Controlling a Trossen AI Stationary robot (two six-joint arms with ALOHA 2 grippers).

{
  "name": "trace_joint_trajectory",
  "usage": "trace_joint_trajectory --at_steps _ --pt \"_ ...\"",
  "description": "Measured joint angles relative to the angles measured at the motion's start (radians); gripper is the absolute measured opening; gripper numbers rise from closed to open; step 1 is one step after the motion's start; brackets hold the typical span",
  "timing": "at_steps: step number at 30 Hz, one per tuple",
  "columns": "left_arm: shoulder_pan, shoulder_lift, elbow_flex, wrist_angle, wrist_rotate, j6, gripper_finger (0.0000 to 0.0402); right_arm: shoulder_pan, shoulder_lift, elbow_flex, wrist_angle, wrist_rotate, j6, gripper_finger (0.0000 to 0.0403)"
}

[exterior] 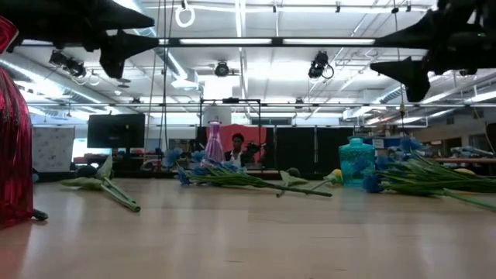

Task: Sort flowers into vase by color
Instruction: Put the black tulip into the purple vase

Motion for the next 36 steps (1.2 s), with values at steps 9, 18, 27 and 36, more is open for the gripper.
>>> trace_joint_trajectory --at_steps 9,18,27,36 --pt "0.0 0.273 0.124 -0.134 -0.035 -0.458 0.0198 0.003 0.312 0.135 0.0 -0.051 -0.096 0.0248" --pt "0.0 0.477 0.248 -0.469 0.098 -0.952 0.0198 0.014 0.507 0.159 0.037 -0.03 -0.224 0.0248" --pt "0.0 0.647 0.531 -1.014 0.197 -1.184 0.0197 0.017 0.601 0.159 0.053 -0.066 -0.304 0.0248" --pt "0.014 0.825 0.62 -1.154 0.201 -1.379 0.0197 0.048 0.682 0.159 0.178 -0.07 -0.383 0.0248"
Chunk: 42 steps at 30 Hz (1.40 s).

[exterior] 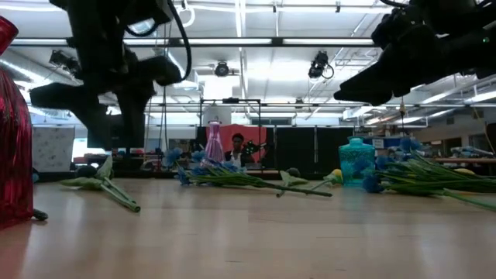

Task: Sort flowers into vase by color
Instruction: Put the black tulip into the purple vase

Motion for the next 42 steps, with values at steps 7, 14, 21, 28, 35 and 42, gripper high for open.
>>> trace_joint_trajectory --at_steps 7,14,21,28,35,42 --pt "0.002 0.097 -0.001 0.029 0.047 -0.05 0.0197 0.016 0.055 0.0 0.025 -0.01 -0.032 0.0248" --pt "0.002 0.118 -0.001 0.017 0.043 -0.077 0.0197 0.038 0.085 0.0 0.024 -0.017 -0.036 0.0248" --pt "0.008 0.118 -0.003 -0.061 0.026 -0.077 0.0171 0.07 0.085 0.0 0.036 -0.019 -0.035 0.0248" --pt "0.049 0.118 -0.003 -0.07 -0.028 -0.046 0.0124 0.082 0.085 0.0 0.053 -0.019 -0.036 0.0248" --pt "0.062 0.118 -0.027 -0.07 0.024 -0.041 0.0115 0.082 0.085 0.0 0.061 -0.019 -0.035 0.0248" --pt "0.068 0.118 -0.082 0.025 0.032 -0.041 0.0115 0.082 0.085 -0.001 0.061 -0.019 -0.036 0.0248"
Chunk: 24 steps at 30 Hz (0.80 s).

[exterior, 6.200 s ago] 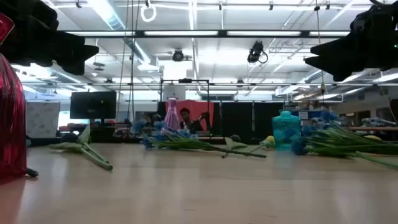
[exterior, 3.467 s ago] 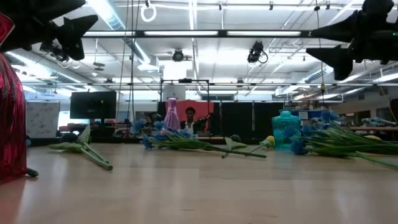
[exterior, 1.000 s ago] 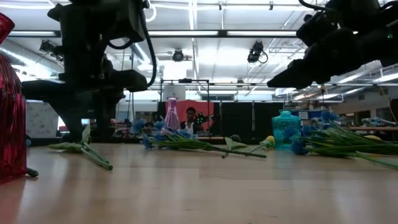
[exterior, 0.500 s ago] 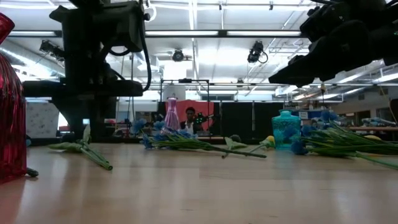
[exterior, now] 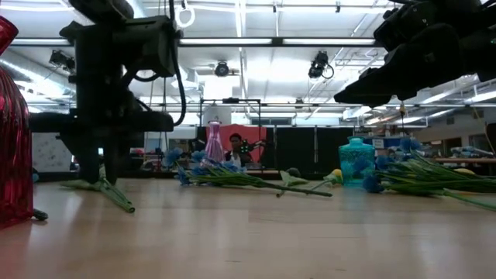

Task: Sort flowers into vase by color
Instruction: Put the black tulip into the purple vase

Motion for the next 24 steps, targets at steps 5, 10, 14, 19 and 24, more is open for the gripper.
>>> trace_joint_trajectory --at_steps 5,10,14,19,24 --pt "0.004 -0.004 -0.035 0.019 0.003 0.019 0.0115 0.0 0.0 0.0 0.0 -0.016 0.0 0.0248" --pt "0.014 -0.006 -0.036 0.007 -0.053 0.098 0.0109 0.0 0.0 0.0 0.019 -0.016 -0.015 0.0248" --pt "0.047 -0.004 -0.038 -0.051 -0.112 0.242 0.0087 0.0 0.0 0.0 0.082 0.021 -0.073 0.0248" --pt "0.106 -0.002 -0.041 -0.087 -0.179 0.51 0.0056 -0.02 0.0 -0.001 0.185 0.109 -0.13 0.0248" --pt "0.176 -0.002 -0.041 -0.065 -0.249 0.828 0.0045 -0.073 -0.001 -0.001 0.255 0.117 -0.128 0.0248"
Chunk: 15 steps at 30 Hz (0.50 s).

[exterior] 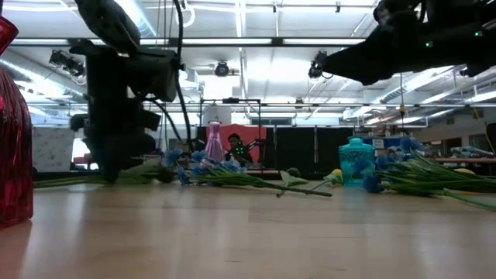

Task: Sort flowers into vase by color
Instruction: Put the black tulip into the purple vase

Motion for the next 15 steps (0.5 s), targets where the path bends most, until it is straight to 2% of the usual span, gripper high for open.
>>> trace_joint_trajectory --at_steps 5,9,15 --pt "0.078 0.0 0.0 0.052 -0.057 0.203 0.0047 -0.049 0.0 0.0 -0.012 0.002 0.051 0.0248" --pt "0.139 0.0 0.001 0.084 -0.052 0.306 0.0073 -0.066 0.0 0.0 -0.018 -0.001 0.08 0.0248" --pt "0.221 0.0 0.002 0.094 -0.041 0.375 0.0087 -0.065 0.0 0.0 -0.005 -0.001 0.097 0.0248"
